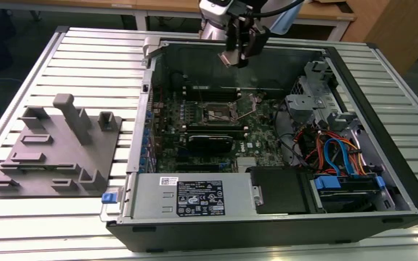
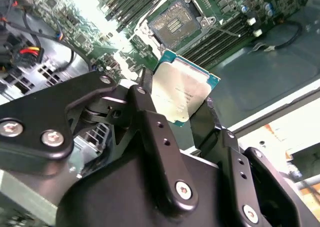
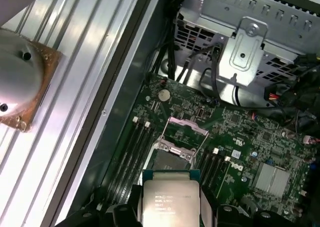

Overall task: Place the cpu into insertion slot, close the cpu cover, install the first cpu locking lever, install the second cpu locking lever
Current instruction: 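Place the cpu into insertion slot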

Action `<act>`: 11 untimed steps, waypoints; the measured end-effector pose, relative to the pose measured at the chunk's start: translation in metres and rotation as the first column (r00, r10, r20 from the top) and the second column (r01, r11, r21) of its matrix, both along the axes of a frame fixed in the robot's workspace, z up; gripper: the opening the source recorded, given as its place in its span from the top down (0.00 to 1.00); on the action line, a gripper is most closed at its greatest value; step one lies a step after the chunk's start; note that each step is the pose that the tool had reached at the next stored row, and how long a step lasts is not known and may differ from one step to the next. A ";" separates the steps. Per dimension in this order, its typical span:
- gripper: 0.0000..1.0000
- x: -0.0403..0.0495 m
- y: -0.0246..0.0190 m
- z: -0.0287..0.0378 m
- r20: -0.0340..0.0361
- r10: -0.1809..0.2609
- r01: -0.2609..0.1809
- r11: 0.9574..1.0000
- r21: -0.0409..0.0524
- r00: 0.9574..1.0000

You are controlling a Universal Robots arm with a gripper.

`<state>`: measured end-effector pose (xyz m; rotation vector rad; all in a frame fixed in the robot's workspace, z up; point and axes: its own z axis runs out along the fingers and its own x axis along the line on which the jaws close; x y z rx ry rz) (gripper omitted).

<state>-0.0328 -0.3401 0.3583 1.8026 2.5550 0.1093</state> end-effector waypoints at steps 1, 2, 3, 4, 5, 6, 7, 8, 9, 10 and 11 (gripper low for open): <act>0.46 0.0000 0.0000 -0.0001 0.000 -0.018 0.018 1.000 0.000 1.000; 0.46 0.0000 0.0000 -0.0002 0.000 -0.036 0.036 0.999 0.000 0.999; 0.46 0.0000 0.0000 -0.0003 0.000 -0.053 0.053 0.999 0.000 0.999; 0.46 0.0000 0.0000 -0.0005 0.000 -0.071 0.071 0.997 0.000 0.997; 0.46 0.0000 0.0000 -0.0006 0.000 -0.091 0.091 0.996 0.000 0.996; 0.46 0.0000 0.0000 -0.0008 0.000 -0.109 0.109 0.994 0.000 0.994; 0.46 0.0000 0.0000 -0.0008 0.000 -0.123 0.123 0.992 0.000 0.992; 0.46 0.0000 0.0000 -0.0008 0.000 -0.126 0.126 0.992 0.000 0.992; 0.46 0.0000 0.0000 -0.0008 0.000 -0.127 0.127 0.992 0.000 0.992; 0.46 0.0000 0.0000 -0.0008 0.000 -0.127 0.127 0.992 0.000 0.992; 0.46 0.0000 0.0000 -0.0008 0.000 -0.127 0.127 0.992 0.000 0.992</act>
